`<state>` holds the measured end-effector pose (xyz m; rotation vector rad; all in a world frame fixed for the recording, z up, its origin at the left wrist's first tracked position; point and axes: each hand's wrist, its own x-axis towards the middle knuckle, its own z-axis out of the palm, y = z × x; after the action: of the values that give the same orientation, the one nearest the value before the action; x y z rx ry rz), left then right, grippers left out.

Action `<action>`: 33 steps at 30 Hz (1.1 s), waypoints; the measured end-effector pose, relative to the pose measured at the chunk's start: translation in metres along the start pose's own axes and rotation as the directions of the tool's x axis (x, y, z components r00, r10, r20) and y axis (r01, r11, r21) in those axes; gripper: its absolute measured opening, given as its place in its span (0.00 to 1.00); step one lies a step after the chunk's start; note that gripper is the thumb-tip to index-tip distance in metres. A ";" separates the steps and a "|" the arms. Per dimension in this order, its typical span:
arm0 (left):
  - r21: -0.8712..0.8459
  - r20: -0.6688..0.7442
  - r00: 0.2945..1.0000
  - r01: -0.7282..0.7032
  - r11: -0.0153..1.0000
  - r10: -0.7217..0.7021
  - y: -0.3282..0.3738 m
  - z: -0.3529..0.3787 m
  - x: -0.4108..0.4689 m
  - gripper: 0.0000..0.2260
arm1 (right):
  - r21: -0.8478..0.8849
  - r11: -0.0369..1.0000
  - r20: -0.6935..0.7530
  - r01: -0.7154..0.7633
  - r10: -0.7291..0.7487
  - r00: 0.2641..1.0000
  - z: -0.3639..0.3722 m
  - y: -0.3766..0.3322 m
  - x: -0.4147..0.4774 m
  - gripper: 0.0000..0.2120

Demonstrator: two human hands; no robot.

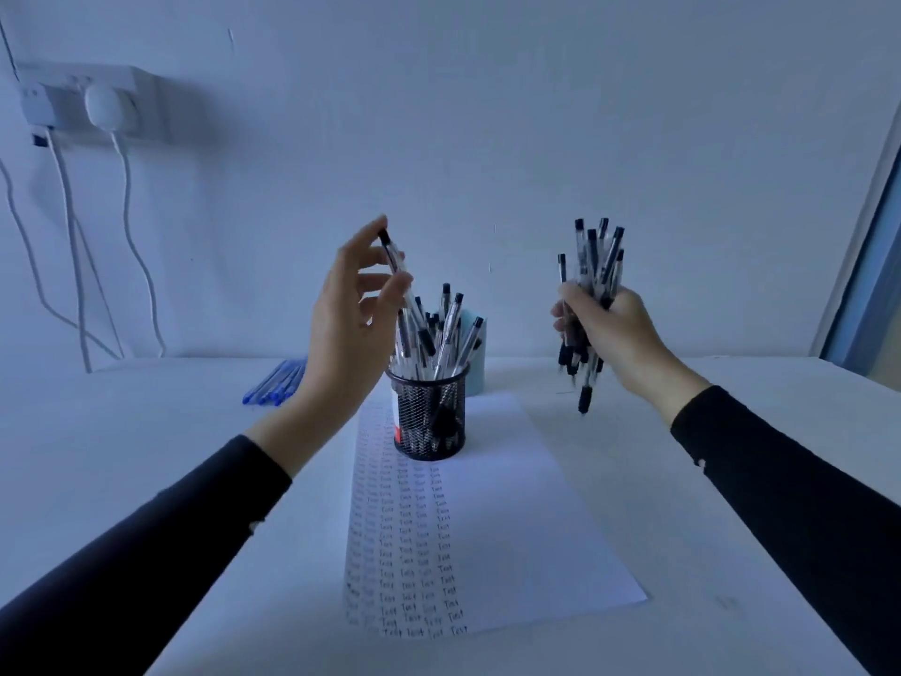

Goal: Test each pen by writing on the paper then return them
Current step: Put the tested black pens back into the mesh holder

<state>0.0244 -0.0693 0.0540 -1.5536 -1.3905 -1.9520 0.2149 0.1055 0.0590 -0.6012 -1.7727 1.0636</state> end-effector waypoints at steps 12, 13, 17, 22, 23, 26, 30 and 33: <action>0.495 0.301 0.943 -0.283 0.821 0.143 -0.028 0.000 -0.018 0.18 | 0.483 0.860 0.112 -0.166 0.127 0.985 0.059 -0.074 -0.007 0.08; 0.503 0.311 0.942 -0.276 0.819 0.127 -0.028 0.001 -0.020 0.18 | 0.480 0.864 0.099 -0.154 0.121 0.988 0.063 -0.075 -0.007 0.09; 0.421 0.268 0.955 0.000 0.907 -0.124 -0.017 0.000 -0.024 0.30 | 0.494 0.863 0.040 -0.109 0.102 0.994 0.069 -0.077 -0.005 0.07; 0.383 0.235 0.865 0.337 0.860 -0.444 -0.005 0.021 -0.029 0.58 | 0.557 0.829 -0.072 -0.042 0.099 0.992 0.065 -0.080 0.001 0.08; 0.395 0.239 0.858 0.342 0.853 -0.455 -0.005 0.026 -0.027 0.60 | 0.569 0.822 -0.092 -0.032 0.102 0.991 0.062 -0.081 0.003 0.08; 0.362 0.236 0.828 0.410 0.837 -0.508 -0.005 0.032 -0.013 0.54 | 0.590 0.807 -0.128 -0.025 0.123 0.984 0.049 -0.083 0.006 0.08; 0.301 0.217 0.791 0.503 0.810 -0.572 -0.007 0.017 0.001 0.39 | 0.573 0.818 -0.127 -0.042 0.139 0.982 0.038 -0.081 0.008 0.08; 0.215 0.289 0.719 0.594 0.775 -0.631 -0.011 0.002 0.004 0.32 | 0.527 0.844 -0.079 -0.103 0.169 0.982 0.047 -0.076 0.005 0.05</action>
<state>0.0159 -0.0609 0.0520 -1.5641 -2.3826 -1.9238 0.1745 0.0529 0.1190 -0.4415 -1.2639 1.5039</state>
